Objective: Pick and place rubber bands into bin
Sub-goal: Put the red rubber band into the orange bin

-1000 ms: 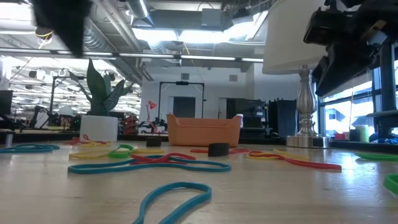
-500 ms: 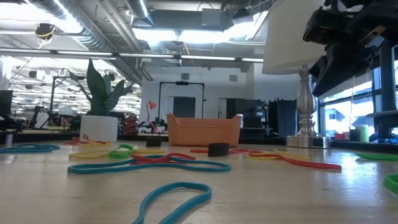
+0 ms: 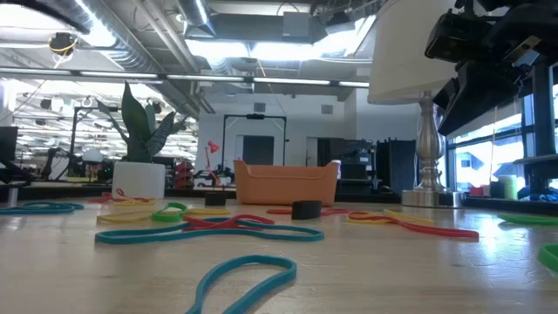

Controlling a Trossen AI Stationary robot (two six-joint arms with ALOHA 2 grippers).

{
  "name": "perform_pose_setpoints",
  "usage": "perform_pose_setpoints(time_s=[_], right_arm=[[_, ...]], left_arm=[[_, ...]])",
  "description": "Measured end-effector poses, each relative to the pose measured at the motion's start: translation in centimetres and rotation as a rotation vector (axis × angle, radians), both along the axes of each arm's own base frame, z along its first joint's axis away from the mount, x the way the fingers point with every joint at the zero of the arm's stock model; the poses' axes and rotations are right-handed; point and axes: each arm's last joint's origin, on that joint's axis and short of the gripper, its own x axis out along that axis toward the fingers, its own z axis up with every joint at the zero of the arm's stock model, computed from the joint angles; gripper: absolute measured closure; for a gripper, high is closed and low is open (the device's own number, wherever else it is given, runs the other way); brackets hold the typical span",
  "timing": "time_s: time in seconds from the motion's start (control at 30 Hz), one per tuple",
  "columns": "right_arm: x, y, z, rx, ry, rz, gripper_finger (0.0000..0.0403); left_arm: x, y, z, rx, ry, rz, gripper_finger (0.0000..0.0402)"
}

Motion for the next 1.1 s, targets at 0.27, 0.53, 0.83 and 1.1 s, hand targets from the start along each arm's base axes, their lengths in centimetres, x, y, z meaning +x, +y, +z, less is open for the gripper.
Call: perform_pose_setpoints(time_s=[0.27,0.53,0.83,1.1], right_arm=[[0.0,0.0,0.0,0.001,0.0,-0.001,0.0394],[0.0,0.0,0.0,0.004,0.0,-0.004,0.0394],[0.0,0.0,0.0,0.002,0.0,-0.002,0.0394],[0.0,-0.1,0.0,-0.037,-0.01,-0.032,0.0394]], left_arm=[[-0.3,1.1,-2.4,0.01,-0.004,0.097,0.028],[-0.7,1.9,-4.1,-0.018,-0.025,0.179,0.0278],[0.0,2.2,-2.9,-0.014,-0.051,0.217,0.0395],[0.7,3.5,2.7,0.118,-0.111,0.165,0.0399]])
